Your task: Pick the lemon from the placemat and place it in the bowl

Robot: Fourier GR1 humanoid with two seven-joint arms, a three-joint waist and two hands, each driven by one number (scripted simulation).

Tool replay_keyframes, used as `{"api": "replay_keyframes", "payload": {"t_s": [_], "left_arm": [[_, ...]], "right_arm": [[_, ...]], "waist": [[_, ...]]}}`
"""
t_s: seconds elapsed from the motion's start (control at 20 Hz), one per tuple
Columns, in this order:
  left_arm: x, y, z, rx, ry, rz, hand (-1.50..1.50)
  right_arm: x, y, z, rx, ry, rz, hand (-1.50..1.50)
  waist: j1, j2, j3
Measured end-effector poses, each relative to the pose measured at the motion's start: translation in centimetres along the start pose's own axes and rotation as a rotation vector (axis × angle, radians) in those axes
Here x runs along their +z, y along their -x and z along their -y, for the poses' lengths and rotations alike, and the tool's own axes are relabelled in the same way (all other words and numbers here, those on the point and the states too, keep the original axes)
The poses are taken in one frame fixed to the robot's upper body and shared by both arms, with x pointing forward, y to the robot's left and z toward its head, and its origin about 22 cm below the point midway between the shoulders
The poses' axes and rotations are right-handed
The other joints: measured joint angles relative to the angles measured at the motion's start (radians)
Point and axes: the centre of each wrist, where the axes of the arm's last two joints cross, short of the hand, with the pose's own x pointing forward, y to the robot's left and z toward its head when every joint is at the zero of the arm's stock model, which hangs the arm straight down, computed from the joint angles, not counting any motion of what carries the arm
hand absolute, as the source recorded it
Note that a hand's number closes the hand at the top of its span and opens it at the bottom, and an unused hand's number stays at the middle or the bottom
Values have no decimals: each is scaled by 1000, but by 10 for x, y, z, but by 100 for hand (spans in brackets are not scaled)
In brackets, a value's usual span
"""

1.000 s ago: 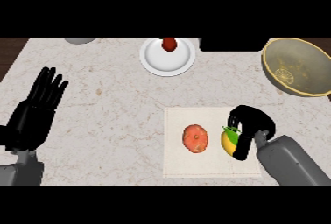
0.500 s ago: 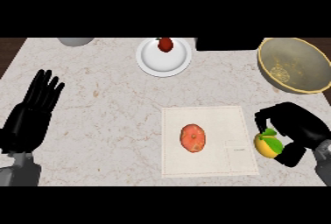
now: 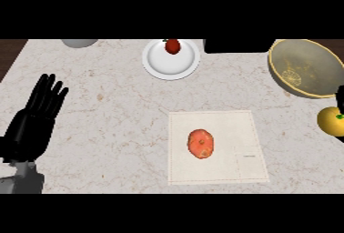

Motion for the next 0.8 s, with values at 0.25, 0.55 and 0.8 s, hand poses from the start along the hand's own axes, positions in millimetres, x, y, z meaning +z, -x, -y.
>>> {"api": "replay_keyframes", "payload": {"t_s": [0.25,0.55,0.8], "left_arm": [[-5,2,4,-1,17,2,0],[-16,-3,7,7,35,8,0],[-17,-3,8,6,54,6,0]], "right_arm": [[-1,24,32,-26,109,-94,150],[-17,57,55,-99,200,-176,150],[-45,83,46,-158,246,-217,150]], "waist": [[15,4,0],[31,8,0],[48,13,0]]}}
